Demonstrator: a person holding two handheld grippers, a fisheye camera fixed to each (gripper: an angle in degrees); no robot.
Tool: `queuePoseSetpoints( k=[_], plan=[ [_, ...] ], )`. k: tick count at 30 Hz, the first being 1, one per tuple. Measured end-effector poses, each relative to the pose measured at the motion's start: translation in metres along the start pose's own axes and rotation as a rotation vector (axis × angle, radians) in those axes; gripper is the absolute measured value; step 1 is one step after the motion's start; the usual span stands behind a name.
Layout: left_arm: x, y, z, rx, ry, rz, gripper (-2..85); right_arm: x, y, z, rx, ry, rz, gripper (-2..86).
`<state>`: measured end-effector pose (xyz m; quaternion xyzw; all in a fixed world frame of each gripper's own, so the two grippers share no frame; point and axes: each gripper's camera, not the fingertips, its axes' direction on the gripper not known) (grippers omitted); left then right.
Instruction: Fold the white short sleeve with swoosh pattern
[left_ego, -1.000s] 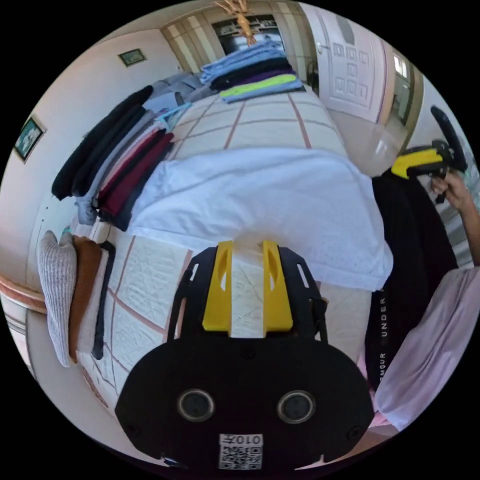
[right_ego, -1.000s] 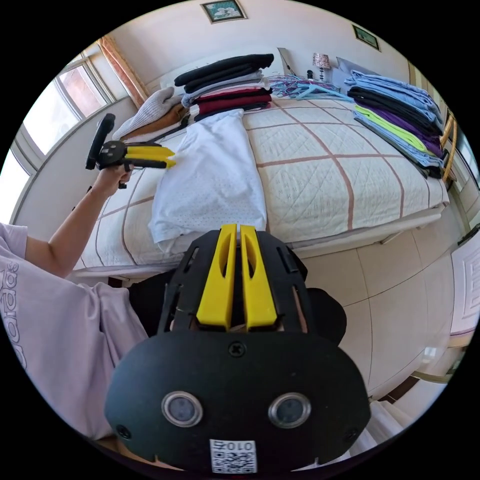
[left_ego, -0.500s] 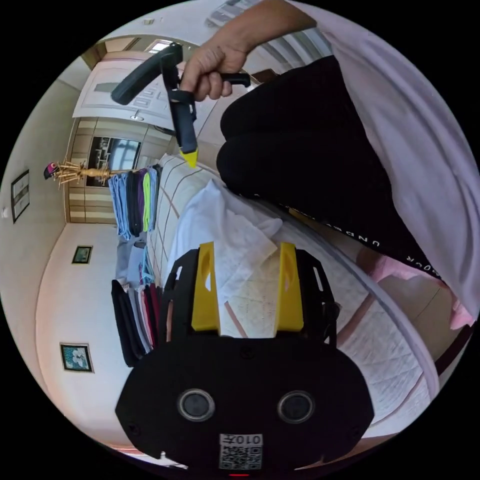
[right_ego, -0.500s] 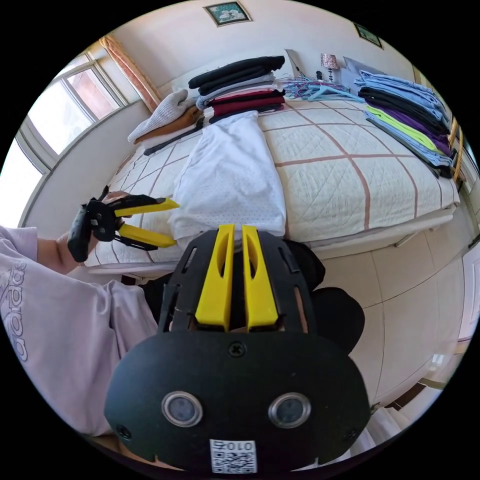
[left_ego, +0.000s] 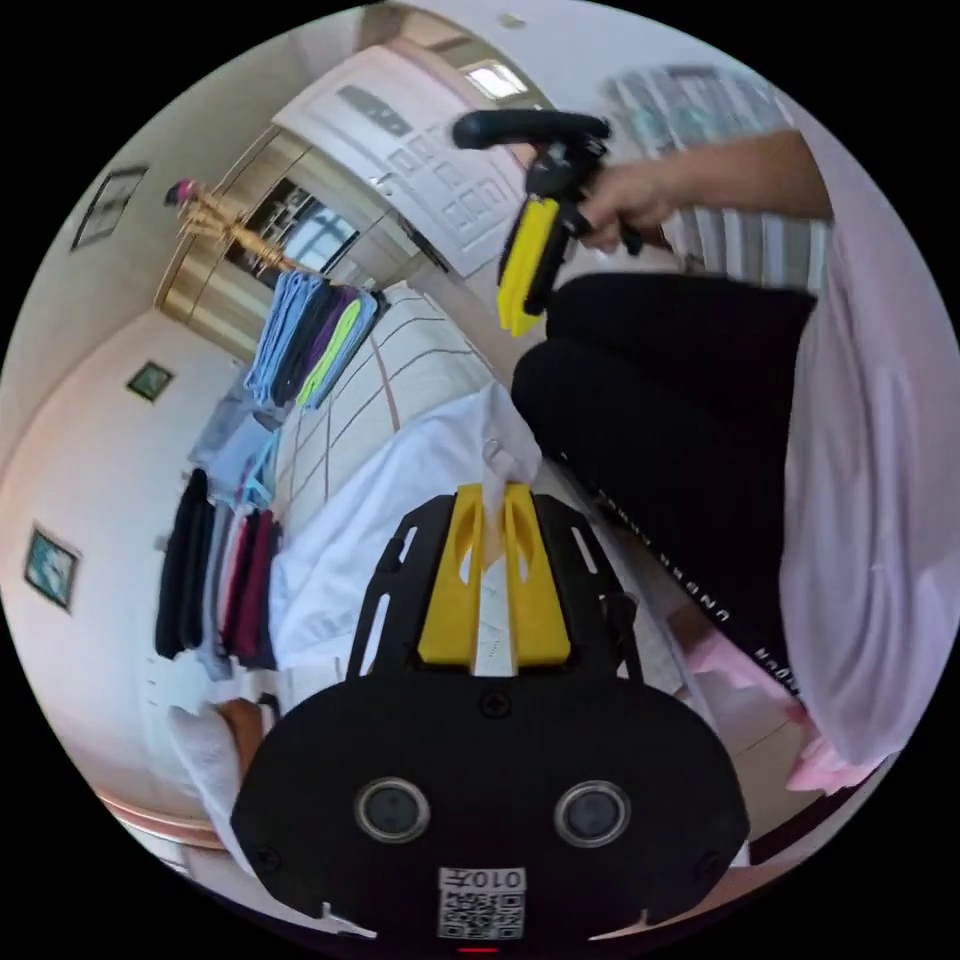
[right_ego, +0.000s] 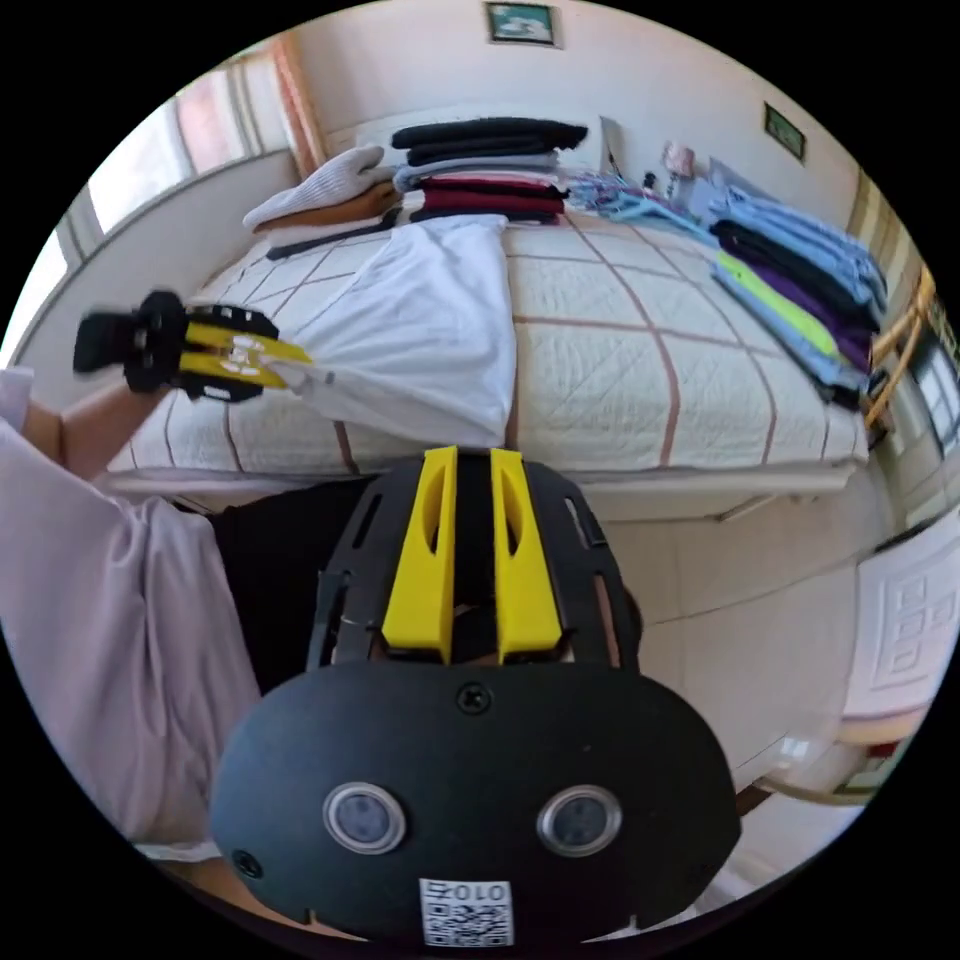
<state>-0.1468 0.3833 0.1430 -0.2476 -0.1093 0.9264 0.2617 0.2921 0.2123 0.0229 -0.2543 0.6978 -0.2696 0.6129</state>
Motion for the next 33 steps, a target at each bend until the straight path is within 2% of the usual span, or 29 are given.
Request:
queuePoseSetpoints(
  k=[2,4,6,9,16,20,24,27,33],
  plan=[
    [-0.055,0.021,-0.009,0.062,0.134,-0.156,2.7,-0.017,0.002,-0.006,0.058,0.089,-0.119,9.2],
    [-0.088,0.036,-0.009,0.084,0.210,-0.224,2.4,-0.034,0.004,-0.005,0.104,0.172,-0.240,11.1],
    [-0.113,0.046,-0.009,0.089,0.247,-0.259,2.2,-0.052,0.007,0.006,0.110,0.207,-0.401,12.7],
    [-0.140,0.059,-0.007,0.082,0.265,-0.269,2.0,-0.063,0.012,0.026,0.090,0.225,-0.520,14.0],
    [-0.159,0.088,0.008,0.058,0.277,-0.289,1.9,-0.063,0.009,0.049,0.221,0.271,-0.592,14.0],
    [-0.155,0.113,0.013,0.047,0.254,-0.317,2.0,-0.064,0.004,0.053,0.299,0.272,-0.654,9.0],
    [-0.147,0.135,0.009,0.032,0.212,-0.316,2.1,-0.048,0.000,0.020,0.407,0.256,-0.593,2.6],
    [-0.139,0.153,-0.003,0.042,0.180,-0.316,2.0,-0.036,-0.010,-0.012,0.398,0.124,-0.573,1.7],
    [-0.110,0.183,-0.046,0.086,0.091,-0.276,1.8,-0.050,-0.033,-0.088,0.377,0.073,-0.627,1.2]
  ],
)
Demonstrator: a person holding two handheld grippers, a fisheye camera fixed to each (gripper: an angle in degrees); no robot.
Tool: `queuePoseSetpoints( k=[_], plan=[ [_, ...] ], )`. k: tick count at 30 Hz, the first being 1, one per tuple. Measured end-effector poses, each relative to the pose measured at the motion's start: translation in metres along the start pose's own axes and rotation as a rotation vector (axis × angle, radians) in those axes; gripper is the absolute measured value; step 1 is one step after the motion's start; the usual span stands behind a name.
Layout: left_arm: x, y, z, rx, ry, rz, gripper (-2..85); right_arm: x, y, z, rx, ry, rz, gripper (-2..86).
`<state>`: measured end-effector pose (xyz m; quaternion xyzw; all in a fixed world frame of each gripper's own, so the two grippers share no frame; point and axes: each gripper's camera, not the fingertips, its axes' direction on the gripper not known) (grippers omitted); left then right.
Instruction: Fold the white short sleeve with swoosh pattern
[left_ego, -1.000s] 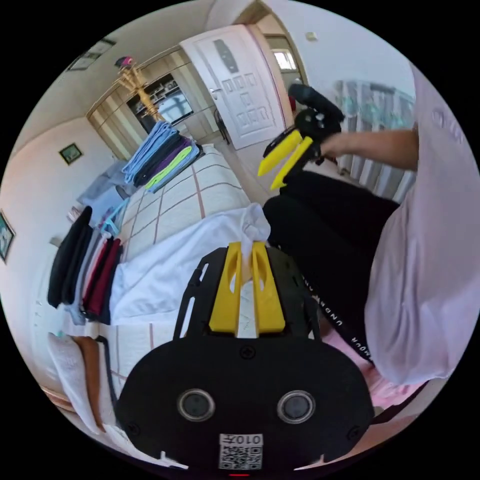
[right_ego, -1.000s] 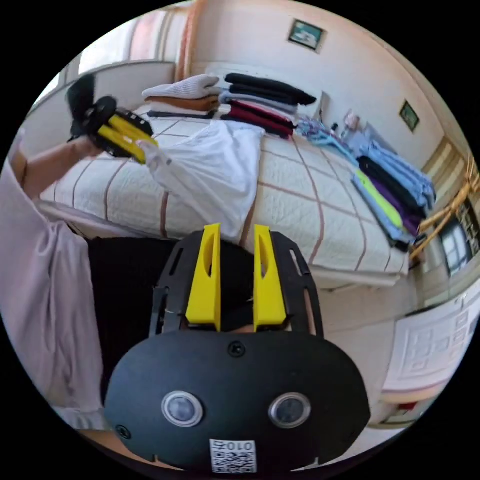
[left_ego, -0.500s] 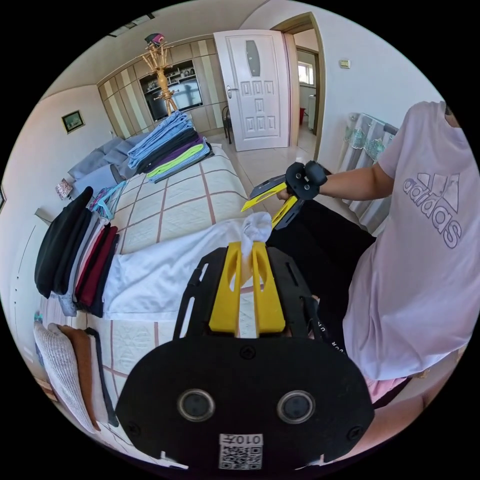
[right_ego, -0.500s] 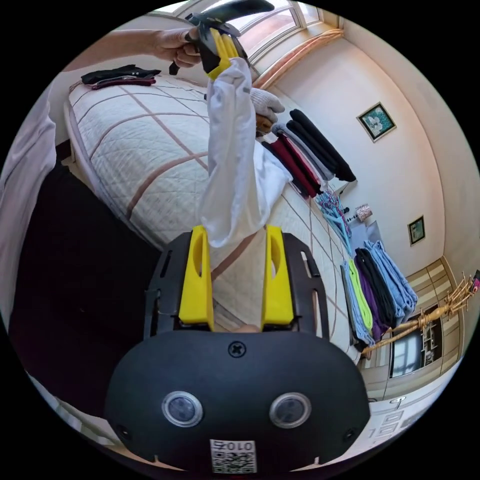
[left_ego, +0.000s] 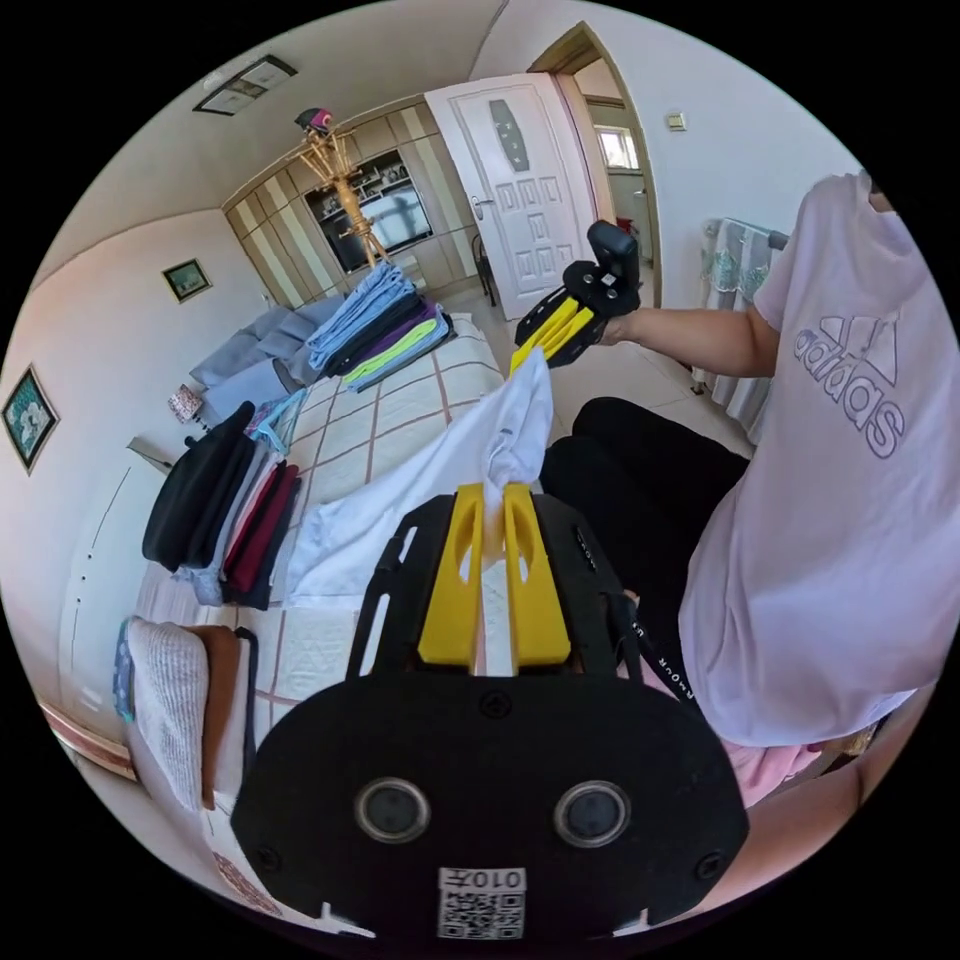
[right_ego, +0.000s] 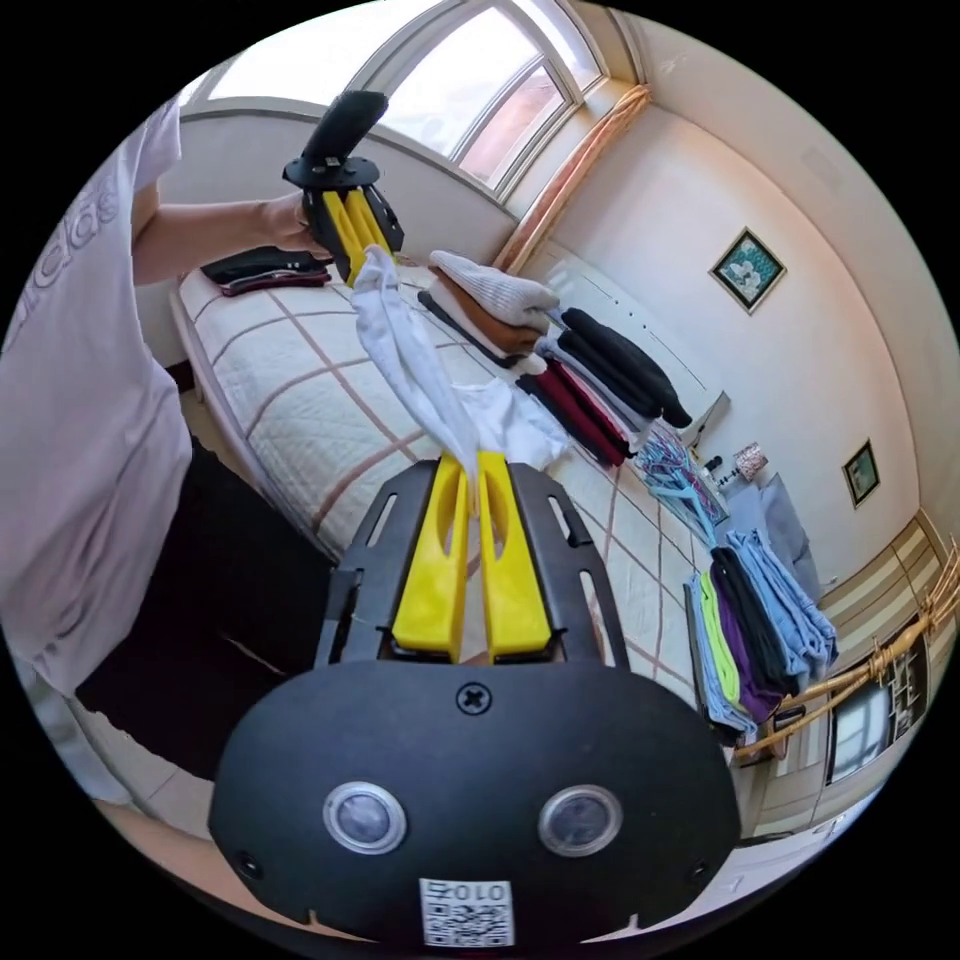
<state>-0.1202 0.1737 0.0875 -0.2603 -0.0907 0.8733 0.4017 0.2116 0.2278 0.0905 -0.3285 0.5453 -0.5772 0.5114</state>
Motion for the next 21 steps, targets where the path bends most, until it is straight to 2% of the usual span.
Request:
queuePoseSetpoints(
  k=[8,13,16,21],
  plan=[
    [0.069,0.078,-0.071,0.005,0.017,0.013,1.9,-0.038,-0.068,-0.071,-0.038,-0.145,-0.226,1.2],
    [0.092,0.133,-0.054,-0.033,0.115,-0.066,1.9,-0.048,-0.096,-0.071,-0.096,-0.260,-0.318,1.2],
    [0.060,0.164,-0.017,-0.045,0.170,-0.210,2.0,-0.024,-0.108,-0.042,-0.146,-0.303,-0.300,1.2],
    [-0.047,0.187,0.038,-0.017,0.289,-0.347,2.1,0.093,-0.144,0.017,-0.231,-0.346,-0.120,1.2]
  ],
)
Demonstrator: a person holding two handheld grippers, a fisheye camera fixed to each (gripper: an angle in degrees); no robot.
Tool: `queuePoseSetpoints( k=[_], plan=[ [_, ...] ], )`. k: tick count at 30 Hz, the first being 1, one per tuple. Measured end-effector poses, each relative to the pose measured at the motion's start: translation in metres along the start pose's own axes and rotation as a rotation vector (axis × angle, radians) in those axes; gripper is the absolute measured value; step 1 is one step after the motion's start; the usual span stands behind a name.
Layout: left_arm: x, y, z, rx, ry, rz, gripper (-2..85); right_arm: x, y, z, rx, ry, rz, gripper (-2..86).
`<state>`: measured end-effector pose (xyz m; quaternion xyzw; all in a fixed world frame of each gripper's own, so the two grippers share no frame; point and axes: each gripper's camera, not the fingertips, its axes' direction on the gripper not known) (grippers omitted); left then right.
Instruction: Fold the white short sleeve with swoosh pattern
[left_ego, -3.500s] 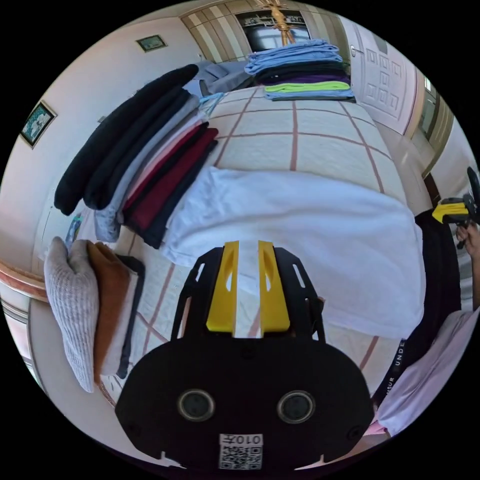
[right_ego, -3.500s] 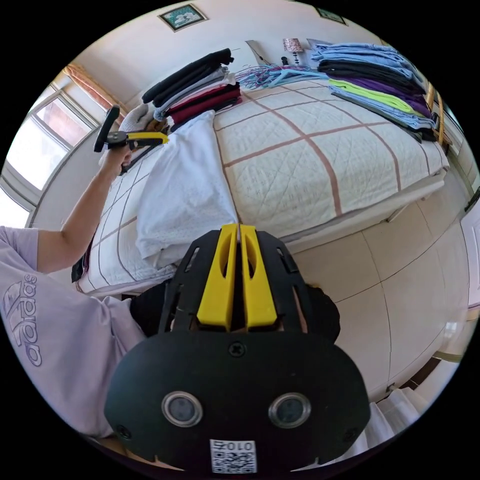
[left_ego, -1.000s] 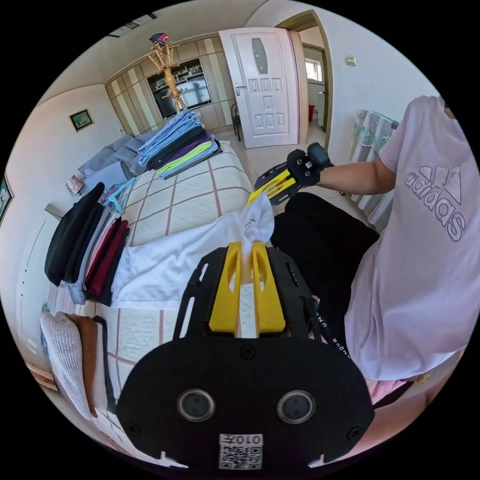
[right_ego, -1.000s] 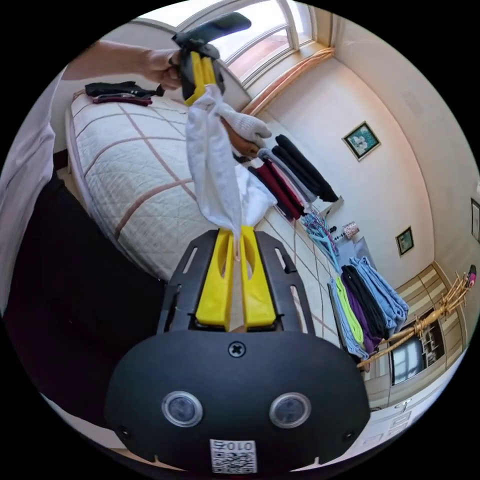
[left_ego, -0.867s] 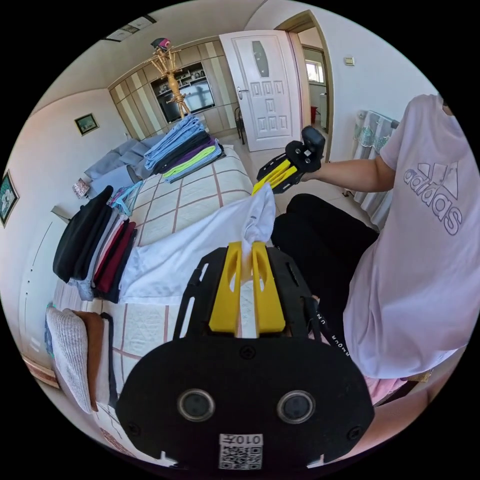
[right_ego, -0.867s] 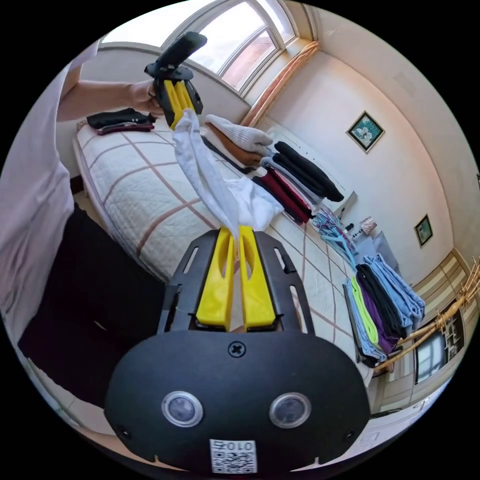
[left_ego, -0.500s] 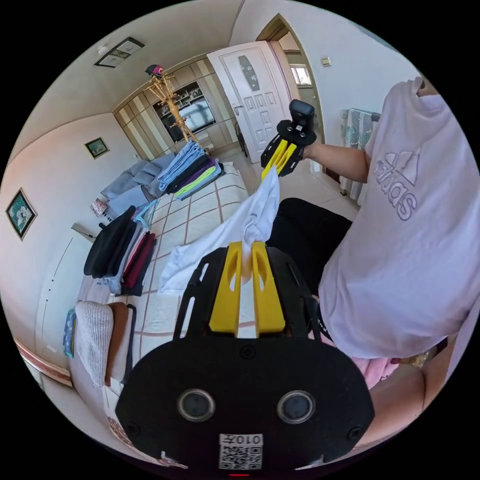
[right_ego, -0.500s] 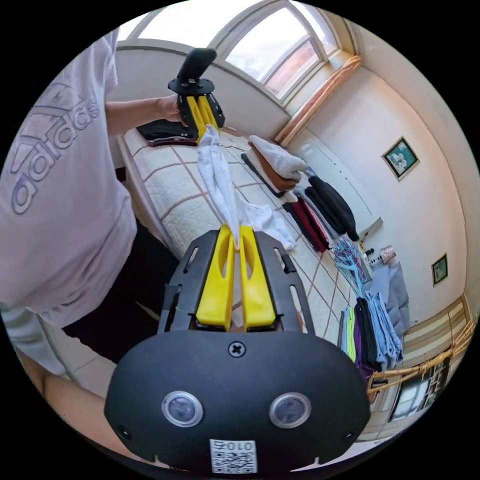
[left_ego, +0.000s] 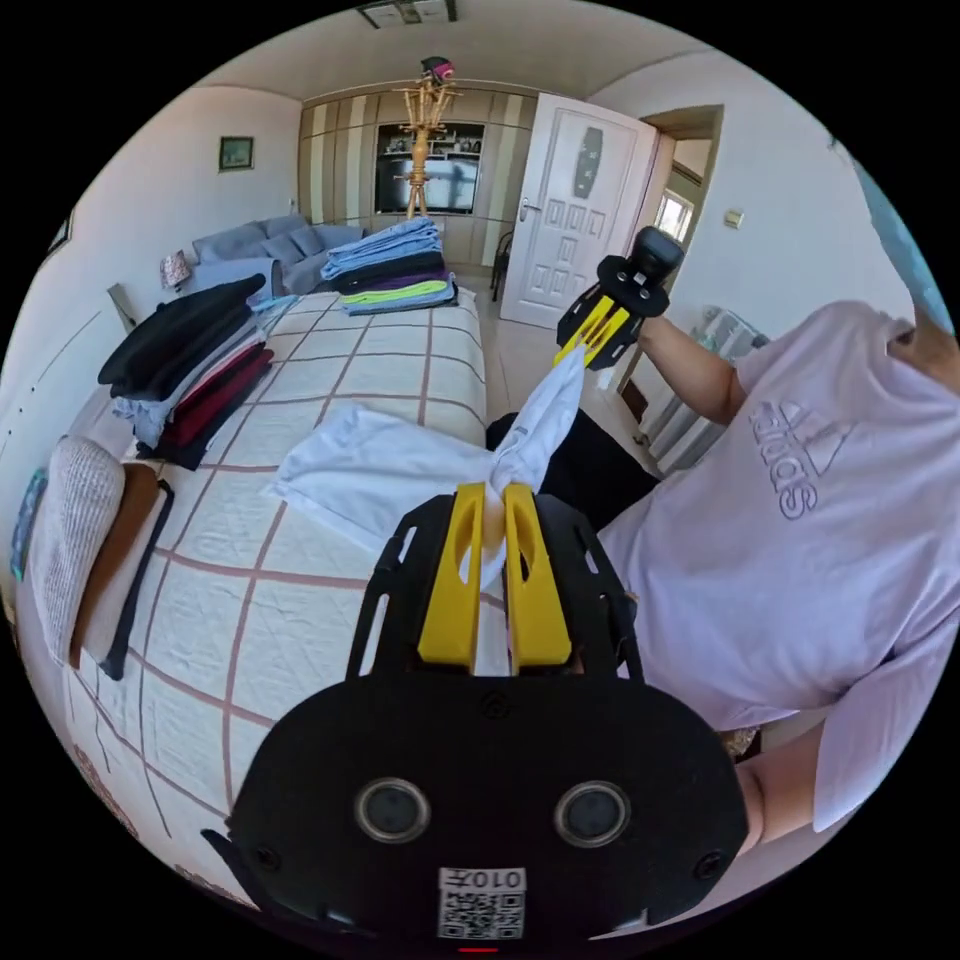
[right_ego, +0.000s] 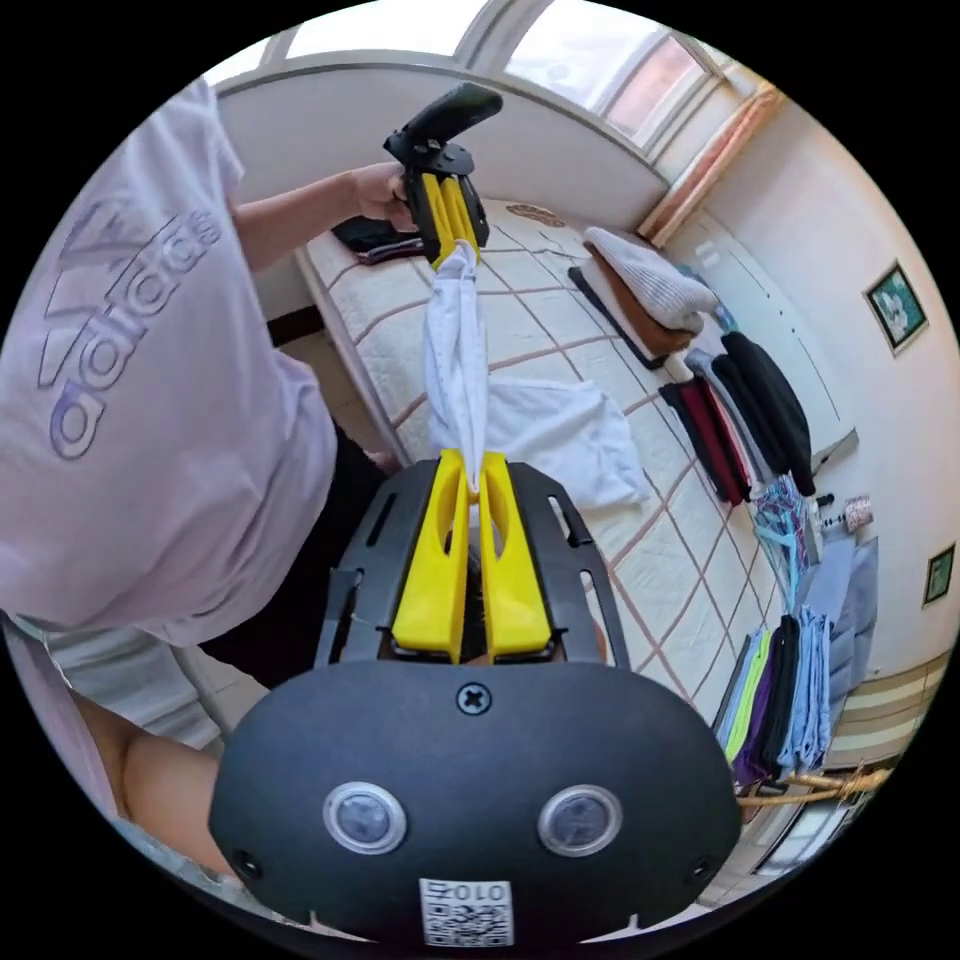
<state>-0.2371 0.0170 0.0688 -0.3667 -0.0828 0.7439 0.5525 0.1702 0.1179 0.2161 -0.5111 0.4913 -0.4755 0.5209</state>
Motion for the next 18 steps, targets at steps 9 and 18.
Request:
queuePoseSetpoints(
  k=[9,18],
  plan=[
    [-0.281,-0.029,0.121,-0.102,0.245,-0.342,1.9,0.306,-0.019,0.108,-0.091,-0.469,0.397,1.2],
    [-0.363,0.020,0.223,-0.185,0.349,-0.530,3.3,0.416,0.001,0.213,-0.129,-0.687,0.528,1.5]
  ],
)
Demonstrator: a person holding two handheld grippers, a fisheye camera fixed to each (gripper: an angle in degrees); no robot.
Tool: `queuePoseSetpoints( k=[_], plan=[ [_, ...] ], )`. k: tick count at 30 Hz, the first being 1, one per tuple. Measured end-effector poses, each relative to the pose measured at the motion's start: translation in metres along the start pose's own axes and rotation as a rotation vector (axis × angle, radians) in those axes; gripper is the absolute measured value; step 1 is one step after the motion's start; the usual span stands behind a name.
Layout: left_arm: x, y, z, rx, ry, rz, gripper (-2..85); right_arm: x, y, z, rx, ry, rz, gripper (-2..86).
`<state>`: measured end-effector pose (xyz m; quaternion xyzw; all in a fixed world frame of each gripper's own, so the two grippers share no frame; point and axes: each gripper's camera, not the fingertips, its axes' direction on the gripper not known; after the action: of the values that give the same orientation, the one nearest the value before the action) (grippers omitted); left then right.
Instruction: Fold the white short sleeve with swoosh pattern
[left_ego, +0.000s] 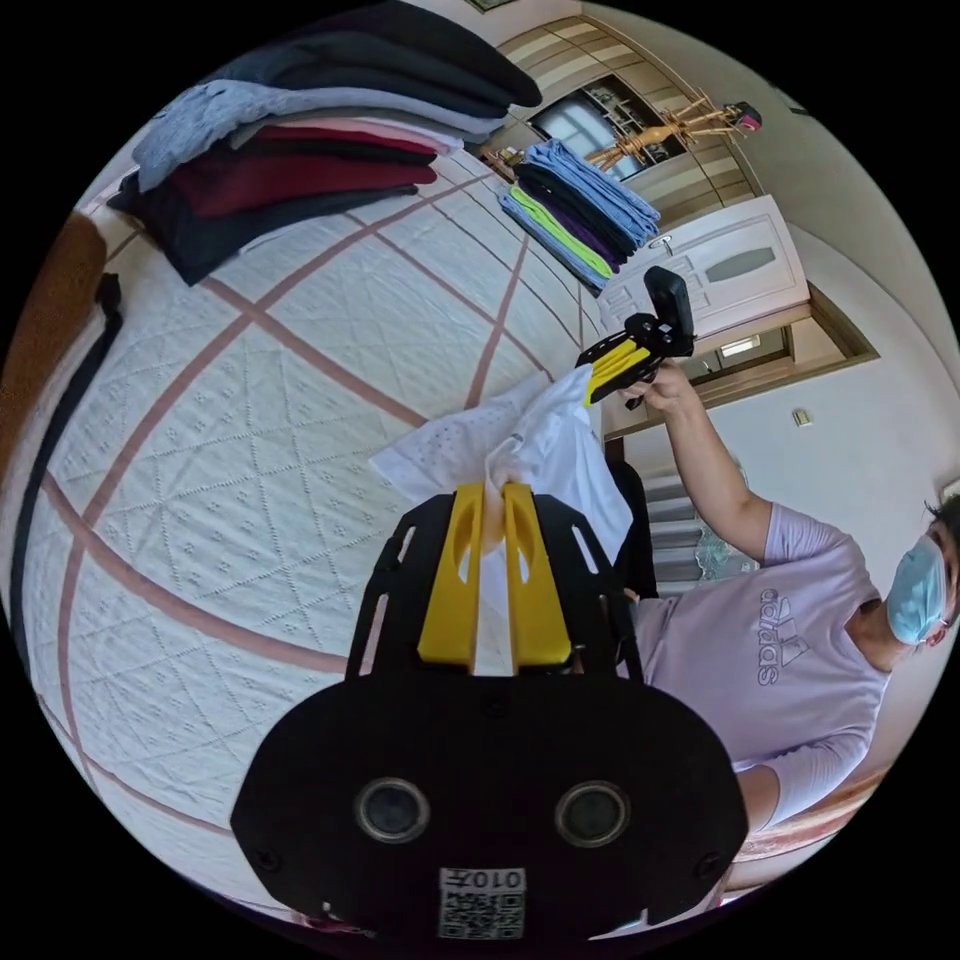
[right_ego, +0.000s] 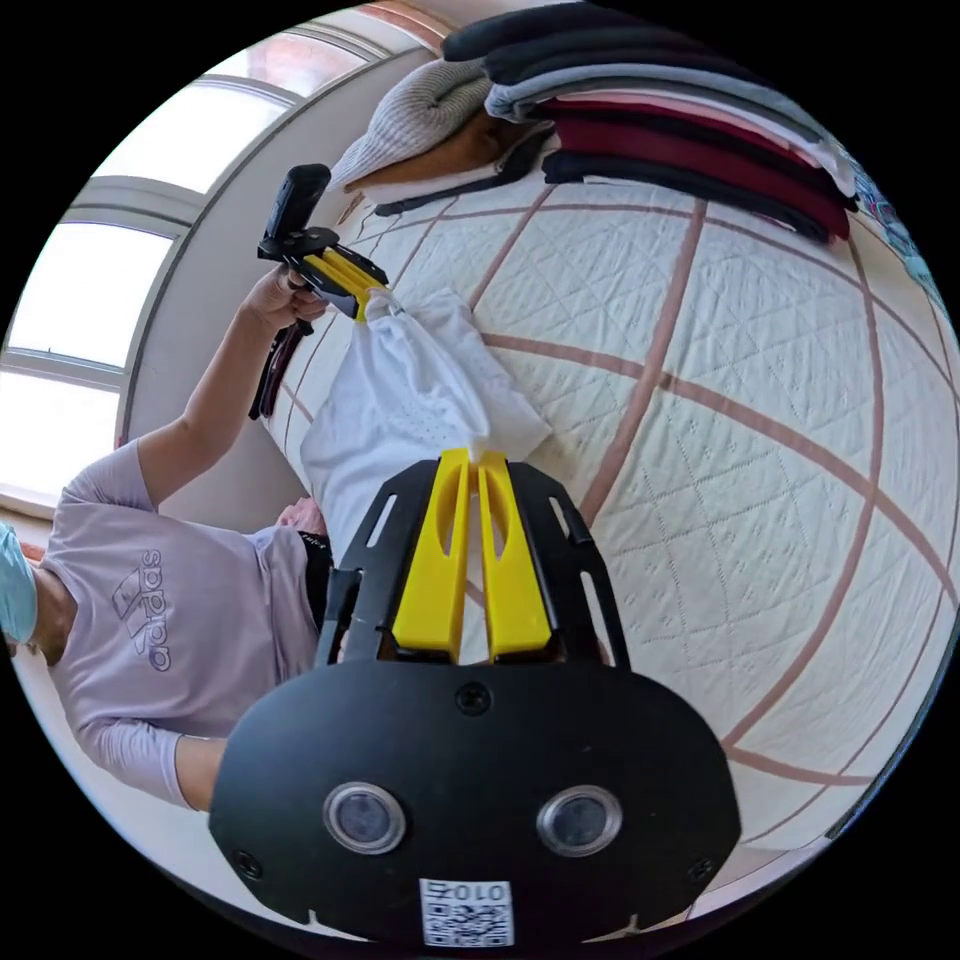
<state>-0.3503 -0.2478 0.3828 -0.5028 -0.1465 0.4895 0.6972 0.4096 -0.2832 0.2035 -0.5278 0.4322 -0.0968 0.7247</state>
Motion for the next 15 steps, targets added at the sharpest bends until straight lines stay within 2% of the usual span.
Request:
queuePoseSetpoints(
  k=[4,9,11,15],
  plan=[
    [-0.019,0.008,0.004,0.049,0.011,-0.058,5.2,0.024,-0.005,-0.003,0.030,-0.032,0.041,2.2],
    [-0.010,0.056,-0.028,0.308,-0.093,-0.146,7.8,0.045,0.020,-0.039,0.251,0.020,0.207,4.5],
    [0.026,0.097,-0.050,0.424,-0.232,-0.171,9.0,0.034,0.038,-0.053,0.316,0.091,0.231,5.4],
    [0.132,0.151,-0.040,0.366,-0.404,-0.005,10.6,-0.027,0.086,-0.048,0.335,0.175,0.158,8.1]
  ],
)
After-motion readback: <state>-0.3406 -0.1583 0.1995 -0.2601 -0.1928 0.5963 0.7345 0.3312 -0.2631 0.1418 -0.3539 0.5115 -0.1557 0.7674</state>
